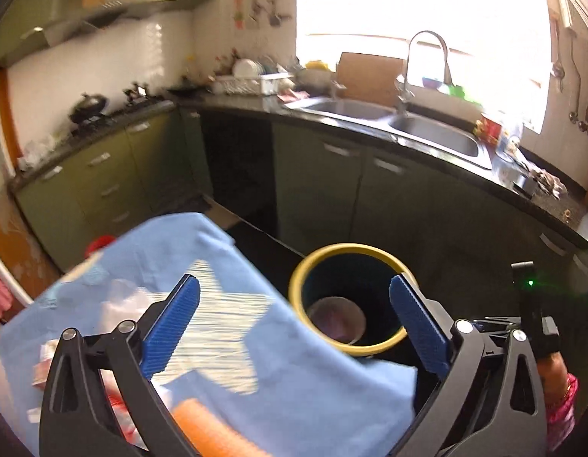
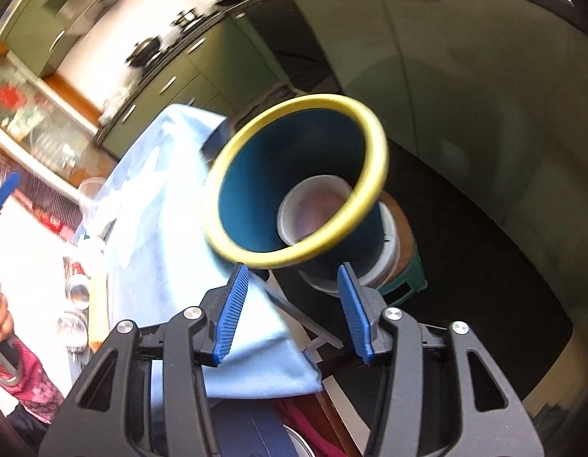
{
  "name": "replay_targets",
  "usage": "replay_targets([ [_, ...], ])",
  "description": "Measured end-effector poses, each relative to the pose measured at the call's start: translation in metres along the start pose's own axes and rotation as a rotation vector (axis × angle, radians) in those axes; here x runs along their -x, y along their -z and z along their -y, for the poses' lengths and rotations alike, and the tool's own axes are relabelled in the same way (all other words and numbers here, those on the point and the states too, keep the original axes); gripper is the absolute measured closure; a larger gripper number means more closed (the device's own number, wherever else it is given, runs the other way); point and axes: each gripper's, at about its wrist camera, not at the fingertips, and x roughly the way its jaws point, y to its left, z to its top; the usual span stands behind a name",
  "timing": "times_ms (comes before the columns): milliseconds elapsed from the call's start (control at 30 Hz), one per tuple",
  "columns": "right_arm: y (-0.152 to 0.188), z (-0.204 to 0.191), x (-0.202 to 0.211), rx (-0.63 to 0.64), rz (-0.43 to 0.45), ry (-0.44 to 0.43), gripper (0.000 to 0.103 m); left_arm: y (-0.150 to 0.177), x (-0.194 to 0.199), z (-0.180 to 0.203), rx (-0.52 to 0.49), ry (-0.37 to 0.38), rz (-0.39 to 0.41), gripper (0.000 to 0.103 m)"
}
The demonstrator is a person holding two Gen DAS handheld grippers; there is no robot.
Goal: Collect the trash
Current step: 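Carry the purple box over the bin and open the left gripper, then grasp the clear water bottle with the right gripper and lift it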
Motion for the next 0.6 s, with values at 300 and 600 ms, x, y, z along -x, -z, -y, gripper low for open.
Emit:
replay_targets([
  [300,0.017,-0.108,-0.011,0.265,-0.078,-0.050,0.043,0.069,0.083,-0.141,0.159,-0.248,0.045,0.005],
  [600,0.043,-0.225,-0.043,0.517,-0.190,-0.131,0.042,0.158,0.092,-0.271,0.331,-0.484,-0.022,0.005],
])
